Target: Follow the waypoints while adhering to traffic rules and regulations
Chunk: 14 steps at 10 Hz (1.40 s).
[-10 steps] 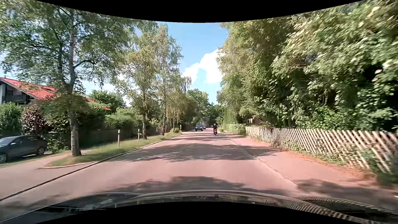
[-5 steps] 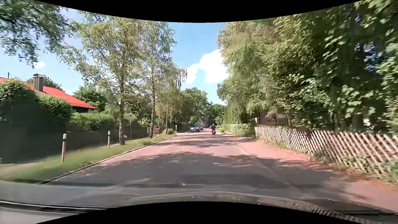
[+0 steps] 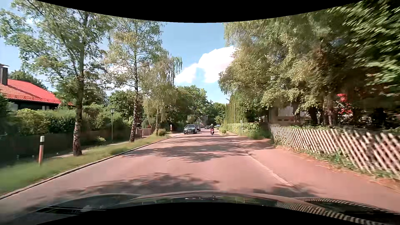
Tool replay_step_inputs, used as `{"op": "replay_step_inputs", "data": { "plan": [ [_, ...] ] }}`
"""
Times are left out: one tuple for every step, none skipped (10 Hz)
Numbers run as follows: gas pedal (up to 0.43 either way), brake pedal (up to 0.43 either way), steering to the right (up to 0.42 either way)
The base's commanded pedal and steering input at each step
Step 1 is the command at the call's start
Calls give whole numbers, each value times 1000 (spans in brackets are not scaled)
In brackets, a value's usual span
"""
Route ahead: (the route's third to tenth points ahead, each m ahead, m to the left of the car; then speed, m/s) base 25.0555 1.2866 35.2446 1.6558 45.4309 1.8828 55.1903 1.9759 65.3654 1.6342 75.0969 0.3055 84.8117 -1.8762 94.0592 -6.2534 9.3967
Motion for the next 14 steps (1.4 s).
{"op": "replay_step_inputs", "data": {
  "plan": [
    [130,12,5],
    [150,12,2],
    [169,12,1],
    [169,12,1],
    [169,6,0],
    [169,12,-2],
    [169,12,-3],
    [169,6,-3],
    [169,12,-2],
    [169,12,-3],
    [169,12,-5],
    [169,12,-5],
    [169,12,-7],
    [169,12,-6]
  ]
}}
